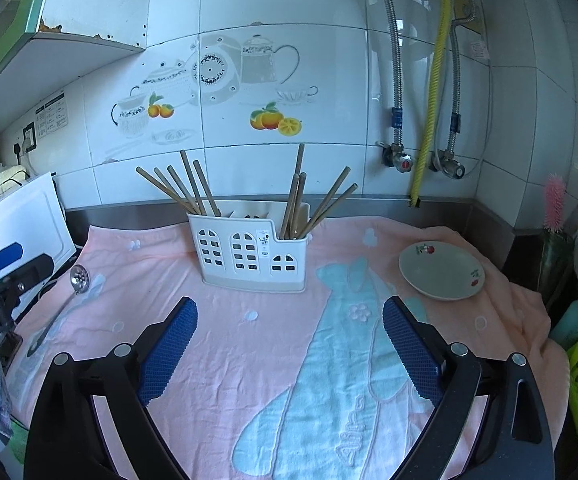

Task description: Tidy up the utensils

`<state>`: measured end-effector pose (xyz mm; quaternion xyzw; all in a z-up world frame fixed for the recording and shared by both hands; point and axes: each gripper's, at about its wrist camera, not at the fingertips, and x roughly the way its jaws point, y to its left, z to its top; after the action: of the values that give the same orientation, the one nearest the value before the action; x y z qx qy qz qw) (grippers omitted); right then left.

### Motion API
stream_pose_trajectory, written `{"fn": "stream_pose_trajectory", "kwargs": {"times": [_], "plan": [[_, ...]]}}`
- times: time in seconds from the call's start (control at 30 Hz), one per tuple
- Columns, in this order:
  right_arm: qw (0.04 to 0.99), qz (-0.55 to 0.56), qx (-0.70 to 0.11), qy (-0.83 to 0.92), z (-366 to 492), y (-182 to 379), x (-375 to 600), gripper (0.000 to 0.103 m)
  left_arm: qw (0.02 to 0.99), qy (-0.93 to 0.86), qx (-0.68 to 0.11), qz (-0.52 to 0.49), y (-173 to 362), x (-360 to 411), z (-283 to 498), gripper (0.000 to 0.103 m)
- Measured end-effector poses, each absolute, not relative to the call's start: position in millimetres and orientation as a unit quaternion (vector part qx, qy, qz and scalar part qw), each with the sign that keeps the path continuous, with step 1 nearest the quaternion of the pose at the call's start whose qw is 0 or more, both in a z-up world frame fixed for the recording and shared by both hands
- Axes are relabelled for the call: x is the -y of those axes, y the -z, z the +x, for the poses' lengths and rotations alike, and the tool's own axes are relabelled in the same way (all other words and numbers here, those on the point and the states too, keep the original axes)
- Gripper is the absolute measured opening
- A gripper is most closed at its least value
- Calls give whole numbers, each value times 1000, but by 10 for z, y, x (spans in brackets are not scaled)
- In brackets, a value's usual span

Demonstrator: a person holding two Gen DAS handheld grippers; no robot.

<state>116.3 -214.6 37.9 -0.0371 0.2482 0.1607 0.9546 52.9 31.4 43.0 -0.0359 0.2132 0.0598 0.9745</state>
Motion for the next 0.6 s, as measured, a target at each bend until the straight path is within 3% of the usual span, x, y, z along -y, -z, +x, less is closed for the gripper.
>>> {"fn": "stream_pose_trajectory", "kwargs": {"times": [0.6], "plan": [[955, -41, -248, -159, 1086, -371, 2160, 92, 976, -44, -212, -28, -404, -225, 462, 98]]}}
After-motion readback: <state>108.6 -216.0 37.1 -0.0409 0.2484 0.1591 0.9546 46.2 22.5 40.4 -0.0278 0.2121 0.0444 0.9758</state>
